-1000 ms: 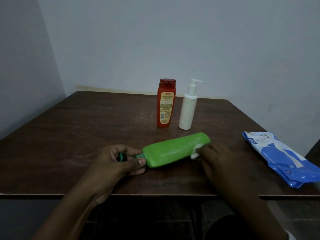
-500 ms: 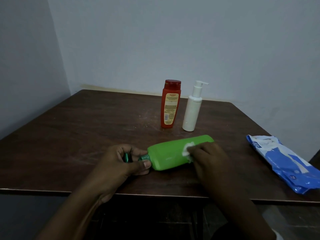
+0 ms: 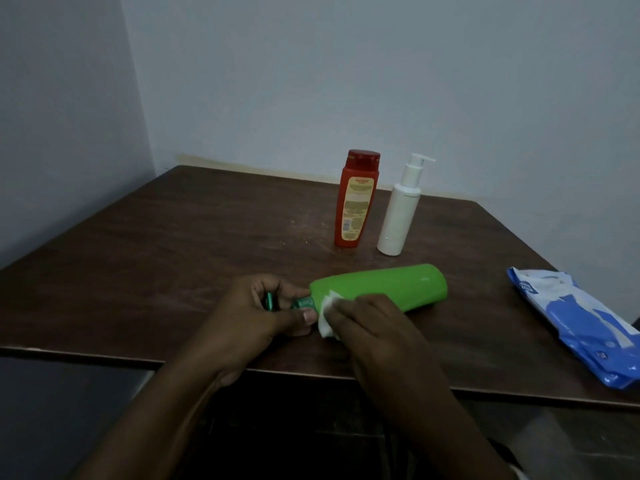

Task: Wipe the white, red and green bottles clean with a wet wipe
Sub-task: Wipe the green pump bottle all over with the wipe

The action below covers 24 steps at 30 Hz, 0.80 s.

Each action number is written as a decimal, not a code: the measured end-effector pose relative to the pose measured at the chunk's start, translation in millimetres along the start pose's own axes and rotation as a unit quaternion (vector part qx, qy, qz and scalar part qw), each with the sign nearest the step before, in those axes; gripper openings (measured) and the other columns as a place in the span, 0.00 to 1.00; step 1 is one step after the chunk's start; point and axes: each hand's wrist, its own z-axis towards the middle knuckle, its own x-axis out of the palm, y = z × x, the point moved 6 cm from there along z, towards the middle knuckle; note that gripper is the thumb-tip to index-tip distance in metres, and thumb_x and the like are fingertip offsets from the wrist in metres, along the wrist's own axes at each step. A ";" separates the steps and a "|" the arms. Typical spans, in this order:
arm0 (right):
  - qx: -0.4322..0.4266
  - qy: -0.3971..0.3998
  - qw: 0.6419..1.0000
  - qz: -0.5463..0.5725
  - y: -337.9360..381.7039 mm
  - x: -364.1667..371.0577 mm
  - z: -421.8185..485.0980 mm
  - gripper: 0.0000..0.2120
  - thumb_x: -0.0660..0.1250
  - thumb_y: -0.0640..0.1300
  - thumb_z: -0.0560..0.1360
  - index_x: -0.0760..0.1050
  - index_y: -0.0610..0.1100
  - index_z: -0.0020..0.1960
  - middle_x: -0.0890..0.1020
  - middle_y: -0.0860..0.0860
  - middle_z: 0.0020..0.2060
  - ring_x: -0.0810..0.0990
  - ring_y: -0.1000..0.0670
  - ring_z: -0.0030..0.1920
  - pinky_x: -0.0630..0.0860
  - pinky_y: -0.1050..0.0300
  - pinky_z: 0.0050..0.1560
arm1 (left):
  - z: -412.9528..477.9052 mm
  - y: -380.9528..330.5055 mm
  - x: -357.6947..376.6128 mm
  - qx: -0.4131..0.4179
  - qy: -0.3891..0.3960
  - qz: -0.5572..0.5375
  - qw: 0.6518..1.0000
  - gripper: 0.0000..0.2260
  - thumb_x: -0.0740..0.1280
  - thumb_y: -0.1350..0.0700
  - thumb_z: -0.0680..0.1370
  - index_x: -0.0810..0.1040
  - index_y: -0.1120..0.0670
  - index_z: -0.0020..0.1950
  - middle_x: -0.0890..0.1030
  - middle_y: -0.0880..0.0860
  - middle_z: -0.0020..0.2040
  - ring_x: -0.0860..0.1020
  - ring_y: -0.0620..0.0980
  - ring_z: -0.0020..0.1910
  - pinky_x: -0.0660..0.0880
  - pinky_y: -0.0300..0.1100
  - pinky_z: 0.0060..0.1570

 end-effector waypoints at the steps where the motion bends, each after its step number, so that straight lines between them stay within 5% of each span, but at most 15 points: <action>1: 0.013 -0.007 1.000 -0.005 -6.5 0.9 5.7 0.16 0.60 0.40 0.74 0.79 0.39 0.58 0.81 0.46 0.52 0.76 0.48 0.50 0.76 0.53 0.50 | -0.4 0.3 -0.1 -0.004 0.002 -0.002 1.000 0.08 0.78 0.70 0.69 0.86 0.58 0.41 0.84 0.56 0.37 0.86 0.56 0.42 0.84 0.53 0.53; 4: 0.115 -0.028 0.992 -0.041 -29.0 -5.2 -5.0 0.14 0.67 0.36 0.71 0.80 0.40 0.56 0.81 0.46 0.48 0.75 0.47 0.47 0.76 0.54 0.44 | -5.5 0.2 -0.2 -0.001 0.006 0.001 1.000 0.08 0.78 0.68 0.66 0.86 0.57 0.39 0.86 0.60 0.40 0.85 0.57 0.42 0.84 0.53 0.52; 6: 0.098 -0.029 0.994 -0.038 -13.1 -6.4 -17.7 0.13 0.64 0.39 0.74 0.80 0.39 0.56 0.81 0.46 0.48 0.74 0.48 0.46 0.75 0.54 0.44 | -7.8 0.0 -1.9 0.013 -0.006 0.024 1.000 0.12 0.78 0.70 0.68 0.85 0.53 0.35 0.86 0.65 0.46 0.85 0.57 0.42 0.83 0.55 0.53; 9: 0.017 -0.001 1.000 0.004 7.1 1.2 -1.1 0.16 0.58 0.40 0.75 0.79 0.38 0.58 0.81 0.46 0.52 0.75 0.47 0.48 0.74 0.54 0.49 | -5.6 0.3 -3.7 0.021 -0.007 0.042 0.999 0.08 0.79 0.69 0.68 0.84 0.60 0.40 0.84 0.60 0.41 0.84 0.56 0.41 0.83 0.54 0.52; 14: 0.146 -0.019 0.988 -0.038 -32.2 -2.3 -0.4 0.17 0.74 0.33 0.66 0.81 0.41 0.54 0.82 0.46 0.47 0.75 0.47 0.47 0.72 0.57 0.45 | -4.4 2.7 -4.0 0.012 -0.004 0.041 0.999 0.10 0.79 0.71 0.67 0.85 0.60 0.43 0.86 0.61 0.43 0.83 0.55 0.42 0.83 0.47 0.47; 17: 0.084 -0.020 0.996 -0.032 3.7 -2.4 -10.5 0.12 0.69 0.38 0.71 0.80 0.40 0.55 0.82 0.46 0.47 0.75 0.48 0.45 0.73 0.56 0.44 | -4.3 3.9 -4.6 0.021 -0.016 0.063 0.998 0.12 0.80 0.70 0.66 0.85 0.63 0.47 0.85 0.60 0.42 0.82 0.53 0.41 0.81 0.47 0.46; 20: 0.040 0.003 0.999 -0.002 5.5 6.3 20.8 0.16 0.59 0.41 0.73 0.80 0.40 0.55 0.82 0.46 0.49 0.77 0.46 0.47 0.74 0.52 0.48 | -3.0 3.5 -7.4 0.017 -0.010 0.067 0.998 0.11 0.81 0.68 0.66 0.84 0.64 0.45 0.85 0.64 0.46 0.83 0.55 0.44 0.82 0.53 0.51; 24: 0.145 0.003 0.989 -0.036 -28.3 1.0 15.0 0.15 0.71 0.32 0.66 0.81 0.41 0.52 0.82 0.45 0.46 0.76 0.45 0.46 0.74 0.51 0.45 | -7.2 -0.6 -5.8 0.021 -0.016 0.087 0.996 0.11 0.82 0.67 0.64 0.87 0.54 0.40 0.86 0.63 0.49 0.83 0.53 0.44 0.80 0.61 0.57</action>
